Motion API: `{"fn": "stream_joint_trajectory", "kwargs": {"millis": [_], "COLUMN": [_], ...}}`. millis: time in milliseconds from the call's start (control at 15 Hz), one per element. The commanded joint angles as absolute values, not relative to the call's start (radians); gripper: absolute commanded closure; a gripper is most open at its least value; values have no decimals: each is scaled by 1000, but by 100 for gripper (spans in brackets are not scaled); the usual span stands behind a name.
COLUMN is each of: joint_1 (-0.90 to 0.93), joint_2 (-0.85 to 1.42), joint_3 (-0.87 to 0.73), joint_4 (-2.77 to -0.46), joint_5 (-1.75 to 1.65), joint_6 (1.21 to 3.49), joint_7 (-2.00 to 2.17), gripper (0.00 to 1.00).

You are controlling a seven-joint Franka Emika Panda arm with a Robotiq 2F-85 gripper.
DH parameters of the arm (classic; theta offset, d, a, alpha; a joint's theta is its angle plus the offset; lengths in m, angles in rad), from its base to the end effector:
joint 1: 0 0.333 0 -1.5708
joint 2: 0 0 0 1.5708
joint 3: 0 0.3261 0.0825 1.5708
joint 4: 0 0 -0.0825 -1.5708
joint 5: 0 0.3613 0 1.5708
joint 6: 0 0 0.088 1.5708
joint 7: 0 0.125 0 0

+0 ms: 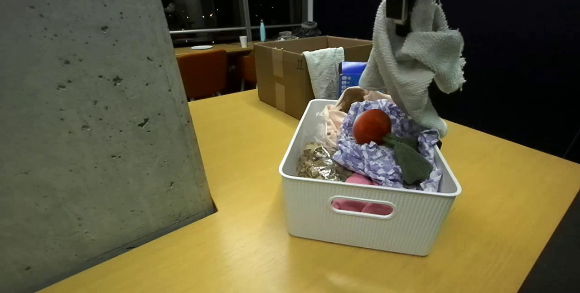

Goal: Put the gray cloth on the jar and put the cloth back in the basket

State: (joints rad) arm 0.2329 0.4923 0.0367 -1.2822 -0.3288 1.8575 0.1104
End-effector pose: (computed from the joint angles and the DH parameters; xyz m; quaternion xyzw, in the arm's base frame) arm 0.6807 0.1505 0.4764 0.9810 0.1156 0.0687 0.1398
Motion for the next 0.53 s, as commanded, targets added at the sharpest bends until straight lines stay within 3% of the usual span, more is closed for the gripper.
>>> {"fn": "stream_joint_trajectory", "kwargs": {"millis": [0, 467], "joint_1": [230, 186], "joint_2": [666, 962], "joint_3": [38, 38], "joint_4": [-1074, -852], "joint_5": [-320, -257], "joint_6": [1802, 1785], "joint_7": [28, -97], "gripper": [75, 75]}}
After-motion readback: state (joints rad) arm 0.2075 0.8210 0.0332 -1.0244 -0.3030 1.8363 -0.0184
